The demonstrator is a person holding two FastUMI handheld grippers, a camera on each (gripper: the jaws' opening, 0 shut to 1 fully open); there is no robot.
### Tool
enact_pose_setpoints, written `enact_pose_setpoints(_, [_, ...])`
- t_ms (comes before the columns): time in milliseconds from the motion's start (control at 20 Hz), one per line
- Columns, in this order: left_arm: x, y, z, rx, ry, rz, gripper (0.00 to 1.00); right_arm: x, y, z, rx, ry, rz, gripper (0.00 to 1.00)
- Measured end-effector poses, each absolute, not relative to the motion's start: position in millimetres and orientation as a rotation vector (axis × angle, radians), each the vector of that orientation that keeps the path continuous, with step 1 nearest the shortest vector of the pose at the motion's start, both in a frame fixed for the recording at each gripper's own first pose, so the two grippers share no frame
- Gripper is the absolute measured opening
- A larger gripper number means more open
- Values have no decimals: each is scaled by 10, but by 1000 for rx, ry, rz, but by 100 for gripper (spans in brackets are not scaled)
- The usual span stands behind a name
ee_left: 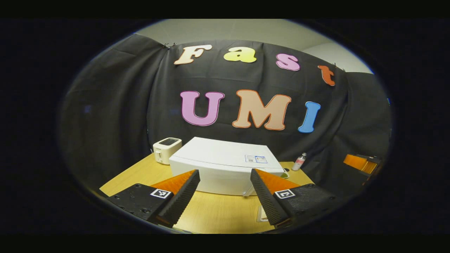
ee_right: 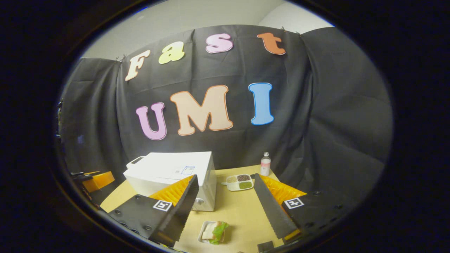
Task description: Open the microwave oven with the left hand, put the food in, and close the microwave oven.
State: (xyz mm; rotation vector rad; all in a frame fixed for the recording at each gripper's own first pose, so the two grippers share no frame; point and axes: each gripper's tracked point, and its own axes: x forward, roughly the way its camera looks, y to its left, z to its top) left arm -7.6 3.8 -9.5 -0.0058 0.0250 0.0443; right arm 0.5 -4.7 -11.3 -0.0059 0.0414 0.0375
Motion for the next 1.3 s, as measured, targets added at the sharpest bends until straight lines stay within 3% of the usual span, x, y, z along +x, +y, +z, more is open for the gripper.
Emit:
enact_pose_setpoints(50, [-75,28,-124,-4,34,41,87,-1,-48,-129,-9,45,40,92])
enact_pose_setpoints(150, [-65,-7,-200,5,56,31,92,-22,-48,-165,-14,55,45,92])
enact_pose_setpoints(200, [-49,-11,-258,9,73,29,87,-29,-53,-208,-17,65,47,92])
enact_pose_setpoints(250, [-36,-31,-323,13,91,23,92,-34,-50,-240,-21,76,50,92])
enact_pose_setpoints(600, [25,-150,-1022,60,251,-34,92,-140,-109,-390,0,100,34,92])
enact_pose_setpoints(1100, [345,-396,-1918,19,464,-126,93,-315,-519,-753,59,160,-89,92])
enact_pose_setpoints(1150, [378,-411,-1971,14,480,-131,93,-334,-544,-759,62,159,-99,99])
enact_pose_setpoints(1300, [556,-499,-2050,23,505,-150,93,-352,-643,-791,84,148,-134,99])
